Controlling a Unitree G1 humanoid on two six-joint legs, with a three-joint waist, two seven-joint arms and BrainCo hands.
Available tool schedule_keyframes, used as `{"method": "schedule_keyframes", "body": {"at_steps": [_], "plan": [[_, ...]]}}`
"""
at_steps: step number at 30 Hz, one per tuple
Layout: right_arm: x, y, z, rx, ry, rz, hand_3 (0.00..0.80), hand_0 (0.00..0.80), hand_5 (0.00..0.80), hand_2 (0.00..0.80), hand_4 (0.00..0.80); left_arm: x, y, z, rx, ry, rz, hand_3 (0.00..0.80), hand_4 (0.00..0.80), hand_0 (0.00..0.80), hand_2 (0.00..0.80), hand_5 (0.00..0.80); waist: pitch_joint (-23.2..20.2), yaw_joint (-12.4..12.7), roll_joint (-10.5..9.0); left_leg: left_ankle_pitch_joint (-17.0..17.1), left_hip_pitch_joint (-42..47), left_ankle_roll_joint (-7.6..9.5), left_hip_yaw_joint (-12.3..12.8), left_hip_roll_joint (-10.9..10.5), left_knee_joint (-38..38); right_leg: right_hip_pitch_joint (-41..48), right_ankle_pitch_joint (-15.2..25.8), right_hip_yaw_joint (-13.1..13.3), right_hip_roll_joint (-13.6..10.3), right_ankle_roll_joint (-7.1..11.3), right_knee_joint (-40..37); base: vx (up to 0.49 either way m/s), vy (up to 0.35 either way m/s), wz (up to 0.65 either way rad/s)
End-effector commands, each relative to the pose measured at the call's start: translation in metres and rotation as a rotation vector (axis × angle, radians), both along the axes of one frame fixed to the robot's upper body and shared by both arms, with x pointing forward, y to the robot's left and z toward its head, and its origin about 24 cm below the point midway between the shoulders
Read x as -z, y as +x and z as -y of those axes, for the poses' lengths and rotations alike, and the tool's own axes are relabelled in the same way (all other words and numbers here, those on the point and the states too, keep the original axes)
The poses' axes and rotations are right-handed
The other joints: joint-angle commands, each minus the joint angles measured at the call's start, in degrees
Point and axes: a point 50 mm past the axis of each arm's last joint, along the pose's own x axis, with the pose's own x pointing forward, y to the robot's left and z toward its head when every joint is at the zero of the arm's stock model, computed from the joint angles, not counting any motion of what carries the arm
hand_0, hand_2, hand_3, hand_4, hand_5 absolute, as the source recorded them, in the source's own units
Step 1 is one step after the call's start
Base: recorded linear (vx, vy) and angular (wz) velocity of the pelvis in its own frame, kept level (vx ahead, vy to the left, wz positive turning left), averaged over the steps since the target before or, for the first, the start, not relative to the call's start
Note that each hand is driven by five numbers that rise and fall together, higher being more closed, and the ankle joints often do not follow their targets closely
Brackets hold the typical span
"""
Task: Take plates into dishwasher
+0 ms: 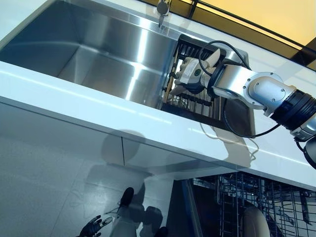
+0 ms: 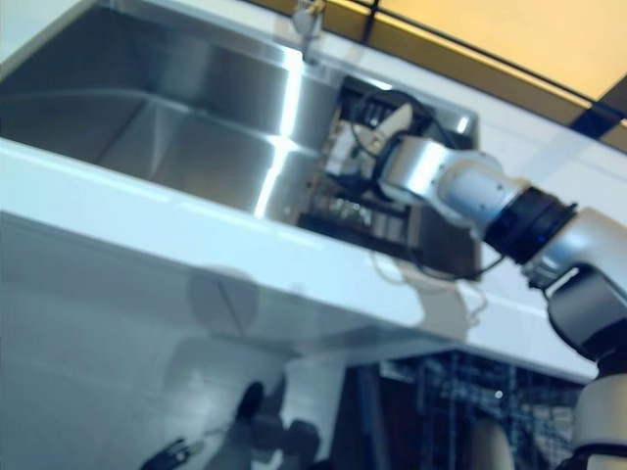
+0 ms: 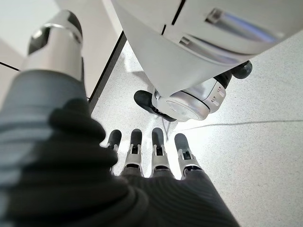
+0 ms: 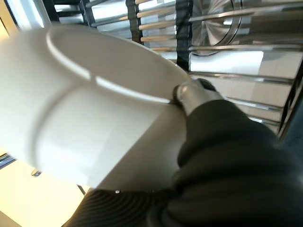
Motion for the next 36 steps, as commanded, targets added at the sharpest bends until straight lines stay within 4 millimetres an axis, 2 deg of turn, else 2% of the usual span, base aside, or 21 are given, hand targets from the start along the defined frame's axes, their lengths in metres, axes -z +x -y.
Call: {"method": "schedule_keyframes", "body": {"at_steps": [1,15,28,36], "plan": [[-0.035,-0.008,-0.002,-0.015,-0.005,0.128,0.8,0.8,0.8,0.8,0.8,-0.005,0.002,-0.007,-0.028,-0.005,0.028,0.0,0.0,0.0,0.0,0.0,-0.8,1.2,-1.8,-5.4,3.6,0.37,3.8,-0.2,-0.4,-4.4,8.5,0.2,-2.8,3.52,-0.1,0.0,0.0,0.0],[-0.029,0.0,0.015,0.049,0.006,0.108,0.8,0.8,0.8,0.8,0.8,0.0,-0.01,-0.009,-0.018,0.016,-0.02,0.0,0.0,0.0,0.0,0.0,-3.6,-0.2,-1.92,-6.1,5.8,0.31,4.7,0.1,-0.4,-3.2,8.6,1.1,-2.9,3.67,-0.2,0.0,0.0,0.0],[-0.034,0.004,0.037,0.113,0.04,0.109,0.8,0.8,0.8,0.8,0.8,0.004,-0.019,-0.011,-0.016,0.033,-0.053,0.0,0.0,0.0,0.0,0.0,-7.4,-2.1,-2.19,-7.0,8.3,0.47,5.6,0.2,-0.4,-1.7,8.2,2.5,-2.6,3.64,-0.2,-0.001,-0.006,-0.01],[-0.042,0.003,0.052,0.128,0.186,0.088,0.8,0.8,0.8,0.8,0.8,0.011,-0.027,-0.002,-0.008,0.019,-0.08,0.0,0.0,0.0,0.0,0.0,-11.2,-4.5,-1.42,-8.3,11.7,0.78,7.3,0.1,-0.4,0.1,7.8,4.6,-2.7,3.51,-0.2,0.019,0.007,-0.16]]}}
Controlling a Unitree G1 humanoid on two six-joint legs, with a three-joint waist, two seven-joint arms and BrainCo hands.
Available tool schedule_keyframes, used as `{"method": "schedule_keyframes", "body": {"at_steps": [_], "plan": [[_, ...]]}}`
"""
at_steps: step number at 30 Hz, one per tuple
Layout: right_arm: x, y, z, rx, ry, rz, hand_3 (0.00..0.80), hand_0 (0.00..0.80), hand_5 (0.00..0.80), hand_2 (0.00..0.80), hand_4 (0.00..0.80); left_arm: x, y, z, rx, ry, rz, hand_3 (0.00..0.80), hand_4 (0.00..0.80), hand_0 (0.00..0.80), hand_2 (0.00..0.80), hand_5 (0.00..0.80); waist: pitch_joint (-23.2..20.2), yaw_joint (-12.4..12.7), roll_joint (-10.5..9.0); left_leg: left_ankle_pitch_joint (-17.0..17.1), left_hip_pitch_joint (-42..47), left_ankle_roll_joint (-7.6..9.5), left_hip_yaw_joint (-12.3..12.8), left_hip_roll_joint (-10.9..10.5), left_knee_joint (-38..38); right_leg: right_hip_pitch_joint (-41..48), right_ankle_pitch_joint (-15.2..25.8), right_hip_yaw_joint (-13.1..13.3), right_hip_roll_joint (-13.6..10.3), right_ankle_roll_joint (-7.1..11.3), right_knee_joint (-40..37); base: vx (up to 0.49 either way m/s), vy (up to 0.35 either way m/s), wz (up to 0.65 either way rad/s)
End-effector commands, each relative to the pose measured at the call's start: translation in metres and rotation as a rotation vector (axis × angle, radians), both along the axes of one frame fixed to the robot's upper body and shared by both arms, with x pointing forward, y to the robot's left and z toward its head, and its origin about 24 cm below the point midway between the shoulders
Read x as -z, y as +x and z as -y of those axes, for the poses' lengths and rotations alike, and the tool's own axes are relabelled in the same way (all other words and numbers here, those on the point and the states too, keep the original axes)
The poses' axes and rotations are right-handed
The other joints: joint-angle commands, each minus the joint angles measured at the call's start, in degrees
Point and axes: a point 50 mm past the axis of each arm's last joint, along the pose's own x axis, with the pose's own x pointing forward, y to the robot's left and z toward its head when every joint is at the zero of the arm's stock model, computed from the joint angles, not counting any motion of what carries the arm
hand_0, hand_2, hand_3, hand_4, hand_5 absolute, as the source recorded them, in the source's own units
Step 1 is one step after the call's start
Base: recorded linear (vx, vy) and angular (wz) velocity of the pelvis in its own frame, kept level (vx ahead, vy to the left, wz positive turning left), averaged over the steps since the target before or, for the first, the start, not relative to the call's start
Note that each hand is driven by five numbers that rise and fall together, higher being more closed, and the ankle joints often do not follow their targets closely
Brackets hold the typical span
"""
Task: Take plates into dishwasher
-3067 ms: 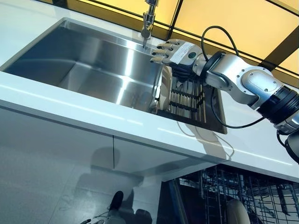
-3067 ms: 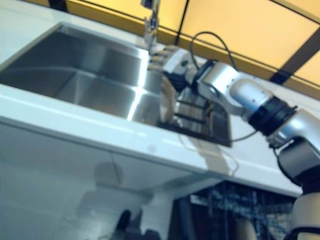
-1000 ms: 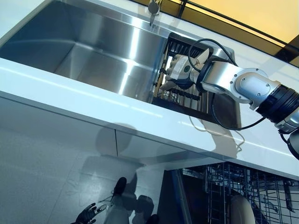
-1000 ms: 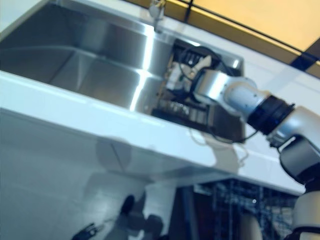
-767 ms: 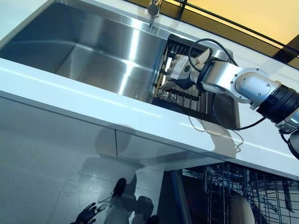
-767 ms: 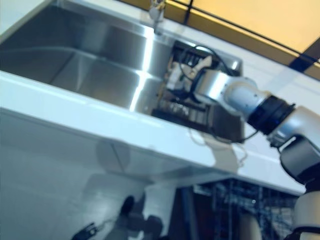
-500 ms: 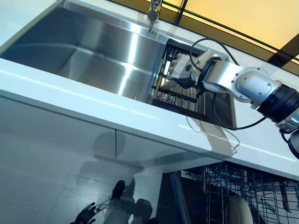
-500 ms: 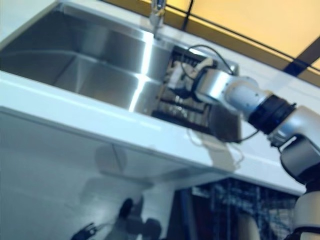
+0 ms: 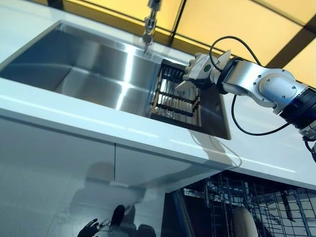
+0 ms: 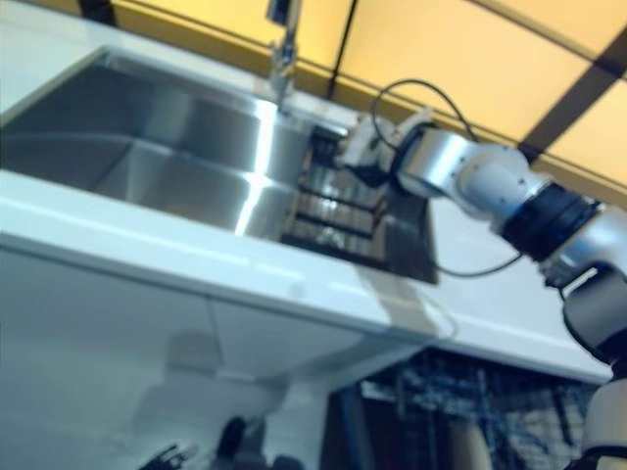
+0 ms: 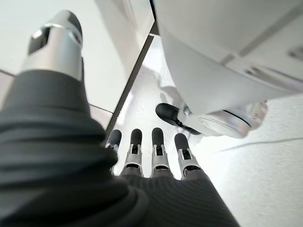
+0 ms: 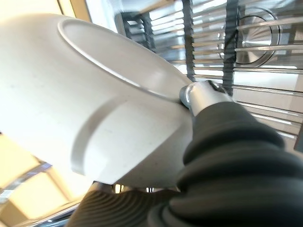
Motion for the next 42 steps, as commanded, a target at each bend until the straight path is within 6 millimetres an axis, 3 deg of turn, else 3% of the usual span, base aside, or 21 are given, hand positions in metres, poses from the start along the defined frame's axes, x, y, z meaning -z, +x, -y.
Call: {"method": "schedule_keyframes", "body": {"at_steps": [1,8,12,15,18,21,22,24,25,26,33,42], "plan": [[-0.035,-0.001,0.033,0.086,0.16,0.084,0.8,0.8,0.8,0.8,0.8,0.006,-0.011,0.004,0.044,0.02,-0.047,0.0,0.0,0.0,0.0,0.0,-5.1,-0.9,0.33,-7.7,6.4,1.03,4.0,-0.8,-0.2,-3.8,7.4,1.9,-2.2,3.65,-0.2,0.033,0.007,-0.21],[-0.041,0.001,0.055,0.147,0.4,0.021,0.8,0.8,0.8,0.8,0.8,0.013,-0.021,0.01,0.062,0.017,-0.09,0.0,0.0,0.0,0.0,0.0,-8.0,-3.1,1.25,-8.9,9.7,1.25,5.5,-0.9,-0.2,-2.1,7.0,4.4,-2.1,3.37,-0.2,0.08,0.015,-0.22],[-0.041,0.002,0.081,0.213,0.569,0.0,0.8,0.8,0.8,0.8,0.8,0.014,-0.022,0.012,0.066,0.007,-0.095,0.0,0.0,0.0,0.0,0.0,-9.1,-4.3,1.74,-9.4,11.0,1.21,6.3,-0.7,-0.2,-1.7,6.9,5.9,-1.9,3.36,-0.2,0.02,0.002,-0.17],[-0.038,0.002,0.108,0.284,0.723,-0.032,0.8,0.8,0.8,0.8,0.8,0.015,-0.022,0.015,0.08,-0.003,-0.099,0.0,0.0,0.0,0.0,0.0,-9.7,-5.3,2.18,-9.8,11.9,1.15,7.3,-0.4,-0.2,-1.4,7.0,7.0,-1.8,3.34,-0.2,-0.001,-0.002,-0.19],[-0.033,0.002,0.122,0.321,0.82,-0.059,0.8,0.8,0.8,0.8,0.8,0.016,-0.023,0.017,0.086,-0.009,-0.103,0.0,0.0,0.0,0.0,0.0,-10.0,-6.0,2.47,-9.9,12.4,1.11,7.9,-0.2,-0.2,-1.3,7.0,7.4,-1.7,3.29,-0.2,-0.002,0.008,-0.21],[-0.023,-0.002,0.154,0.396,1.026,-0.108,0.8,0.8,0.8,0.8,0.8,0.017,-0.023,0.019,0.089,-0.02,-0.109,0.0,0.0,0.0,0.0,0.0,-10.6,-7.2,3.15,-10.0,13.1,1.09,8.8,0.0,-0.2,-1.2,7.0,8.3,-1.4,3.08,-0.2,0.001,0.006,-0.19],[-0.022,-0.002,0.155,0.397,1.028,-0.108,0.8,0.8,0.8,0.8,0.8,0.017,-0.023,0.018,0.09,-0.018,-0.11,0.0,0.0,0.0,0.0,0.0,-10.6,-7.2,3.04,-10.0,13.2,1.08,8.9,0.0,-0.2,-1.2,7.0,8.3,-1.4,3.08,-0.2,0.006,-0.002,-0.24],[-0.009,-0.007,0.183,0.464,1.164,-0.147,0.8,0.8,0.8,0.8,0.8,0.018,-0.025,0.021,0.099,-0.027,-0.117,0.0,0.0,0.0,0.0,0.0,-10.8,-8.3,3.59,-10.0,13.5,0.96,9.6,0.2,-0.2,-1.3,7.1,9.1,-1.2,2.96,-0.2,0.003,-0.011,-0.12],[-0.008,-0.008,0.185,0.467,1.167,-0.147,0.8,0.8,0.8,0.8,0.8,0.018,-0.025,0.021,0.099,-0.025,-0.118,0.0,0.0,0.0,0.0,0.0,-10.8,-8.2,3.52,-10.0,13.5,0.94,9.7,0.2,-0.2,-1.3,7.1,9.2,-1.2,2.95,-0.2,0.0,-0.023,-0.15],[-0.003,-0.014,0.202,0.511,1.199,-0.133,0.8,0.8,0.8,0.8,0.8,0.019,-0.027,0.021,0.102,-0.029,-0.122,0.0,0.0,0.0,0.0,0.0,-10.9,-8.8,3.84,-9.8,13.5,0.82,10.1,0.4,-0.2,-1.5,7.3,9.5,-1.1,2.98,-0.2,-0.009,-0.032,-0.2],[0.006,-0.04,0.253,0.664,1.281,-0.065,0.8,0.8,0.8,0.8,0.8,0.019,-0.03,0.019,0.098,-0.036,-0.134,0.0,0.0,0.0,0.0,0.0,-11.1,-10.7,4.63,-9.3,13.4,0.51,11.5,1.0,-0.2,-2.4,8.0,10.8,-0.8,3.06,-0.2,-0.033,-0.021,-0.15],[0.026,-0.071,0.295,0.822,1.347,-0.081,0.8,0.8,0.8,0.8,0.8,0.02,-0.032,0.018,0.086,-0.037,-0.141,0.0,0.0,0.0,0.0,0.0,-11.3,-13.0,4.81,-9.2,13.5,0.51,13.0,1.4,-0.2,-3.1,8.4,12.3,-0.3,3.01,-0.2,-0.02,-0.02,-0.08]]}}
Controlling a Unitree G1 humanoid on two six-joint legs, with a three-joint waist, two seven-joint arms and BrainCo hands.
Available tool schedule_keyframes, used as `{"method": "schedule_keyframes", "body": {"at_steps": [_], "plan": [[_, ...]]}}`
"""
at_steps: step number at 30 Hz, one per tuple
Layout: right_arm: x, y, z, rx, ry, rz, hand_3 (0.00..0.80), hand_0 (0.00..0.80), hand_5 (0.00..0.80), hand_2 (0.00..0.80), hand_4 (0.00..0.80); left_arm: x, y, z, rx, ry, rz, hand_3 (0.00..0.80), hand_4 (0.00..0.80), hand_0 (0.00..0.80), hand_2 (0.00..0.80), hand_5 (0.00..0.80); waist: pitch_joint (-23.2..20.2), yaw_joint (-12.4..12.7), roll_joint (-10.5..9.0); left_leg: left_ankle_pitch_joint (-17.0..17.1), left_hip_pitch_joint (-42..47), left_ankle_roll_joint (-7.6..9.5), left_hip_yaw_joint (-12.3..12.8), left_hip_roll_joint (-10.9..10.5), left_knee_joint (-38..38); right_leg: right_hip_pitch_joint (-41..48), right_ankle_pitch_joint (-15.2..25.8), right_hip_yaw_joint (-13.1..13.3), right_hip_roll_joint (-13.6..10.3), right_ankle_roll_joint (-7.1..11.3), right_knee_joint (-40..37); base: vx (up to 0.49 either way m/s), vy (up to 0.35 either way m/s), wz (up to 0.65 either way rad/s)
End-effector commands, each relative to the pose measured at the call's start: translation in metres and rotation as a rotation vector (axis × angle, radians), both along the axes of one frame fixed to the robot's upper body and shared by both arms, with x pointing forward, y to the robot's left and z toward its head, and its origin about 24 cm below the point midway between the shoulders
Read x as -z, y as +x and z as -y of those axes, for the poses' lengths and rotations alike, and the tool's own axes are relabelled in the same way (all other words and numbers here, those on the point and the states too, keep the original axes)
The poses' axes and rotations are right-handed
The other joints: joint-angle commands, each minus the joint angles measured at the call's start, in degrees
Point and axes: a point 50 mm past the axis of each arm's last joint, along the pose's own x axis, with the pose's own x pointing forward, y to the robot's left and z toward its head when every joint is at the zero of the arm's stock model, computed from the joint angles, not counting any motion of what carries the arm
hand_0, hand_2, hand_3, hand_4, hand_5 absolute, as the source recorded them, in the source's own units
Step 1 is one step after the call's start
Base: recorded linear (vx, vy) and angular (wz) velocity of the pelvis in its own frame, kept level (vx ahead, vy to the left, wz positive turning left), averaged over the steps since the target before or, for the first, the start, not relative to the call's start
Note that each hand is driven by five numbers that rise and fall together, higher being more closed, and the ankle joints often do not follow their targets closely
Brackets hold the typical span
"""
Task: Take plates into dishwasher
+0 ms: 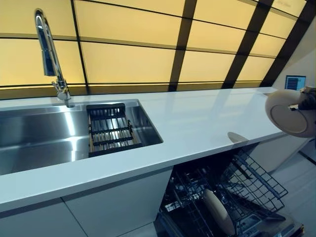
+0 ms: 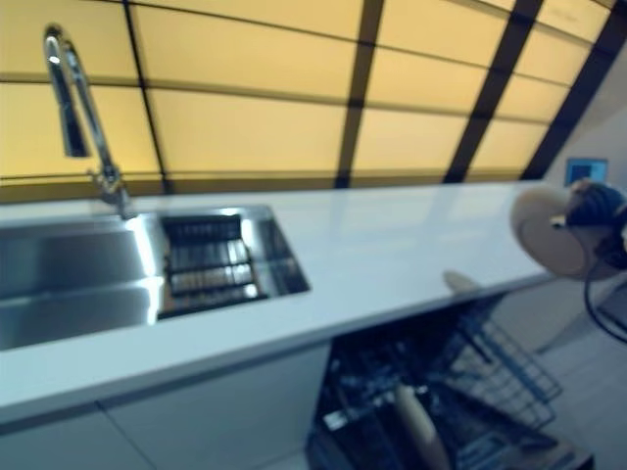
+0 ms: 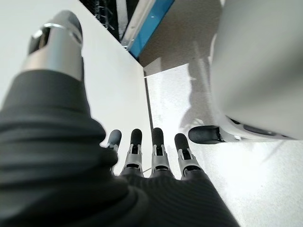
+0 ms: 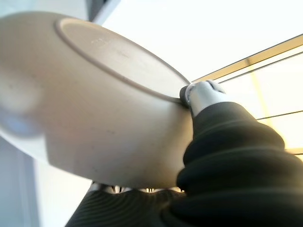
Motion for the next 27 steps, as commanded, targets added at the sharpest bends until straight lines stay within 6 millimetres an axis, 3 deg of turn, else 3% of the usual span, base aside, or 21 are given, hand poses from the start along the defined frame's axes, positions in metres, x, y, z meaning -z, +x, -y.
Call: {"method": "schedule_keyframes", "body": {"at_steps": [1,7,12,17,25,27], "plan": [[-0.032,-0.021,0.019,0.064,0.019,0.1,0.8,0.8,0.8,0.8,0.8,-0.006,0.018,-0.008,0.018,0.017,0.044,0.0,0.0,0.0,0.0,0.0,0.5,1.4,-2.34,-6.0,5.2,0.58,0.3,-1.0,0.0,-4.1,7.9,-0.2,0.1,3.08,0.0,-0.03,-0.027,-0.05],[-0.01,-0.03,0.027,0.081,0.093,0.038,0.8,0.8,0.8,0.8,0.8,-0.007,0.022,-0.009,0.015,0.016,0.058,0.0,0.0,0.0,0.0,0.0,1.1,0.4,-2.07,-6.0,5.0,0.65,1.0,-0.7,0.0,-4.8,8.2,0.4,0.2,3.1,0.0,-0.028,-0.022,-0.06],[0.032,-0.028,0.014,-0.016,0.197,-0.003,0.8,0.8,0.8,0.8,0.8,-0.008,0.021,-0.011,-0.007,0.017,0.064,0.0,0.0,0.0,0.0,0.0,1.6,-0.5,-1.6,-6.0,5.0,0.68,1.2,-0.6,0.0,-5.1,8.2,0.9,0.3,3.03,0.0,-0.008,-0.009,-0.09],[0.078,-0.026,-0.013,-0.112,0.261,-0.043,0.8,0.8,0.8,0.8,0.8,-0.007,0.02,-0.009,-0.042,0.014,0.077,0.0,0.0,0.0,0.0,0.0,2.1,-1.3,-0.85,-6.1,5.1,0.88,1.8,-0.7,0.0,-5.3,8.1,1.2,0.2,2.93,0.0,0.0,0.0,0.0],[0.117,-0.023,-0.059,-0.224,0.348,-0.048,0.8,0.8,0.8,0.8,0.8,-0.005,0.022,-0.001,-0.096,-0.018,0.086,0.0,0.0,0.0,0.0,0.0,2.8,-2.4,0.11,-6.3,5.0,1.01,2.5,-0.7,0.0,-5.7,7.9,1.6,0.1,2.81,0.0,-0.003,0.011,-0.01],[0.137,-0.029,-0.07,-0.247,0.375,-0.079,0.8,0.8,0.8,0.8,0.8,-0.003,0.022,0.003,-0.101,-0.028,0.086,0.0,0.0,0.0,0.0,0.0,3.1,-2.6,0.51,-6.5,5.2,1.14,2.9,-0.8,0.0,-5.6,7.8,1.6,0.0,2.8,0.0,0.0,0.0,0.0]]}}
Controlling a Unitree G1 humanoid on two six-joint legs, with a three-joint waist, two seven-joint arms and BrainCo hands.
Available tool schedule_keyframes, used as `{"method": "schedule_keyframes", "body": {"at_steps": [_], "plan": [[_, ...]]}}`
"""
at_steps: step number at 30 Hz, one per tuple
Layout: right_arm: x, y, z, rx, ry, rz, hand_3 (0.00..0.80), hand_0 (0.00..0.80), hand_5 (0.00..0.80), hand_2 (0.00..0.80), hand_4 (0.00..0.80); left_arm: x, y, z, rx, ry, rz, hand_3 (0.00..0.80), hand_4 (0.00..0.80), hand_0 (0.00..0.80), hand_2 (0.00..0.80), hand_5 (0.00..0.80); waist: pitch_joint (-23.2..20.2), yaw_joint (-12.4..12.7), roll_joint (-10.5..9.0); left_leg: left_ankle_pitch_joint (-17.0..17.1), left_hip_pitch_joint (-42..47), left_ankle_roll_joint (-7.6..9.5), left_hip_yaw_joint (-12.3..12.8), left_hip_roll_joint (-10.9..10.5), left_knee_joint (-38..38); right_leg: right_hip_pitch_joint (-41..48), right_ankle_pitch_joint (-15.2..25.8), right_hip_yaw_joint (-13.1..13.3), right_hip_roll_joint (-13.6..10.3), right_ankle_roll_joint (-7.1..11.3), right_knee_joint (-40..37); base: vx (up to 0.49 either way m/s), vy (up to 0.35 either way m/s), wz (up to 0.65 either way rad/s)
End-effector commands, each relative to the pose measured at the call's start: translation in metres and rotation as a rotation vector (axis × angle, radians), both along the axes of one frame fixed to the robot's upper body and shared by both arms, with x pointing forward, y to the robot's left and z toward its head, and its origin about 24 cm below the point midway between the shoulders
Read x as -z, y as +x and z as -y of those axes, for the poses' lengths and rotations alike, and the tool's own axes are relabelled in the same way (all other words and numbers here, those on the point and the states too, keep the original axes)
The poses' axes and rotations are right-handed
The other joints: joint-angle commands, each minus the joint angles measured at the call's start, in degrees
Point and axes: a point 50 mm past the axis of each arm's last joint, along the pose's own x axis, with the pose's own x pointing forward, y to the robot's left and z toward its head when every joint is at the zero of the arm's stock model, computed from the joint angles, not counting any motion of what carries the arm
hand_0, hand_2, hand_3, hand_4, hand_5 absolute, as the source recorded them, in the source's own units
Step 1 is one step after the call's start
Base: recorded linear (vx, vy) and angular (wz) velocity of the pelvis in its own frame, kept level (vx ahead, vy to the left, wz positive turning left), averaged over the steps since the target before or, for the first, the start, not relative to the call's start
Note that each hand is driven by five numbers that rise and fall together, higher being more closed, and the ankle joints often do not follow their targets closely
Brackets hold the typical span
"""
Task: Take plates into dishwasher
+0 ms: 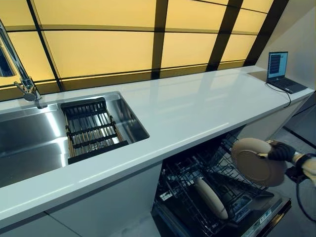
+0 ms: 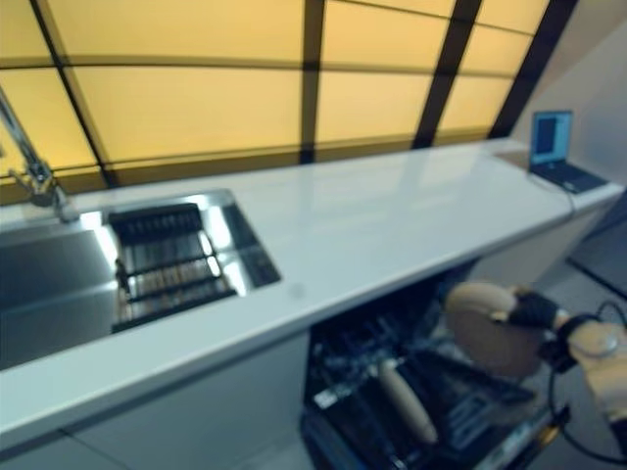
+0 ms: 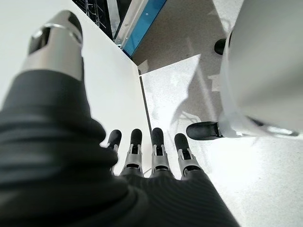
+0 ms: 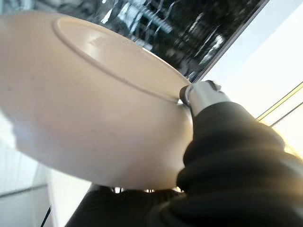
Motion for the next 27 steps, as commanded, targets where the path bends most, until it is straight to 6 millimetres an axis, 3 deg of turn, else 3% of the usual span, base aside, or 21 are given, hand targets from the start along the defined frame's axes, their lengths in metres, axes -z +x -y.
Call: {"method": "schedule_keyframes", "body": {"at_steps": [1,8,27], "plan": [[-0.009,0.002,-0.008,-0.012,-0.021,0.079,0.8,0.8,0.8,0.8,0.8,-0.003,0.014,0.0,-0.021,0.001,0.042,0.0,0.0,0.0,0.0,0.0,-0.6,0.8,-1.01,-5.9,5.1,1.45,0.9,-0.8,0.0,-4.6,7.5,-0.6,-0.4,2.87,0.0,0.0,0.0,0.0],[0.017,0.001,-0.023,-0.036,0.017,0.033,0.8,0.8,0.8,0.8,0.8,-0.002,0.016,0.004,-0.01,-0.004,0.05,0.0,0.0,0.0,0.0,0.0,-0.2,1.1,-0.33,-6.0,5.2,1.66,1.1,-1.1,0.0,-4.6,7.5,-0.8,-0.6,2.78,0.0,-0.002,0.006,-0.02],[0.042,0.015,-0.059,-0.065,0.07,0.012,0.8,0.8,0.8,0.8,0.8,-0.002,0.023,0.015,0.035,-0.024,0.069,0.0,0.0,0.0,0.0,0.0,1.3,3.1,0.28,-5.8,4.3,1.96,0.0,-1.4,0.0,-4.8,7.3,-1.9,-1.0,2.64,0.0,-0.001,0.001,0.0]]}}
